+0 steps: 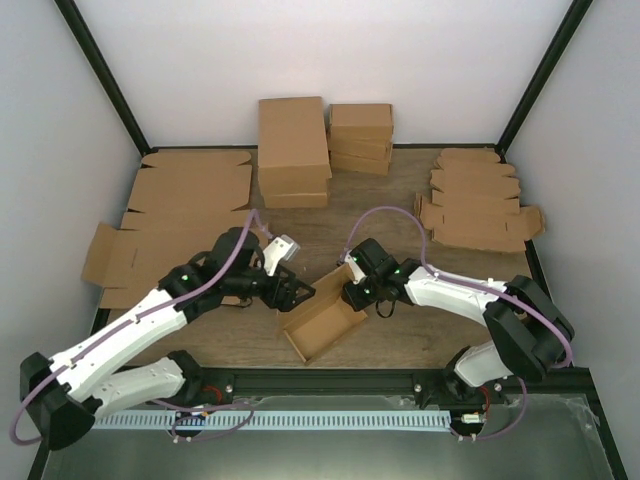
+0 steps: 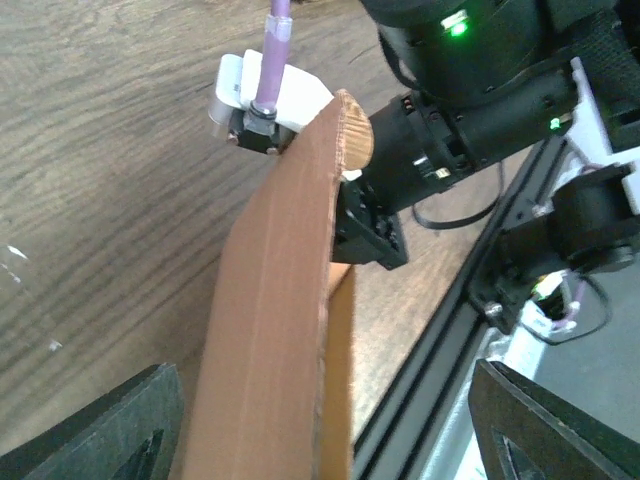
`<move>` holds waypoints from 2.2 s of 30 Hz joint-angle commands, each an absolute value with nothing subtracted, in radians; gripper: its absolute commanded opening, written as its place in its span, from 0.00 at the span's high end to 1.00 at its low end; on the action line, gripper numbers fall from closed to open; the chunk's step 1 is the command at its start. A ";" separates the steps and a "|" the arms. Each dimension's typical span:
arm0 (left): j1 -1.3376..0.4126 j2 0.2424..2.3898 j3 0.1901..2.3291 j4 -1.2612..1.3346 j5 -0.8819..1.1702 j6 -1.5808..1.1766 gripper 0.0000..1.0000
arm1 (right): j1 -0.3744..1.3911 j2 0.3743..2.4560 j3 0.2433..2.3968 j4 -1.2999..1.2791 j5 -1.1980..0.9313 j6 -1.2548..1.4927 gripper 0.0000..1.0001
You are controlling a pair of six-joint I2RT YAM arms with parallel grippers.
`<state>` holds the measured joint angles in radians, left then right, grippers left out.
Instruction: Fold the paper box
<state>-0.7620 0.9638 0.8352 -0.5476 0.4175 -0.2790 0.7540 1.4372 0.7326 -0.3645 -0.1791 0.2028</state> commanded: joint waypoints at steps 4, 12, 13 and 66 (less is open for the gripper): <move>-0.790 1.090 0.903 -0.576 0.274 -0.231 0.33 | 0.750 1.373 0.717 -0.337 -0.133 0.255 0.62; -0.789 1.116 0.911 -0.573 0.277 -0.254 0.52 | 0.752 1.190 0.584 -0.261 -0.109 0.372 0.62; -0.789 1.121 0.914 -0.576 0.274 -0.263 0.54 | 0.754 1.179 0.571 -0.252 -0.112 0.377 0.62; -0.727 1.314 1.010 -0.557 0.385 -0.344 0.85 | 1.220 1.665 0.854 -0.573 0.516 0.655 0.80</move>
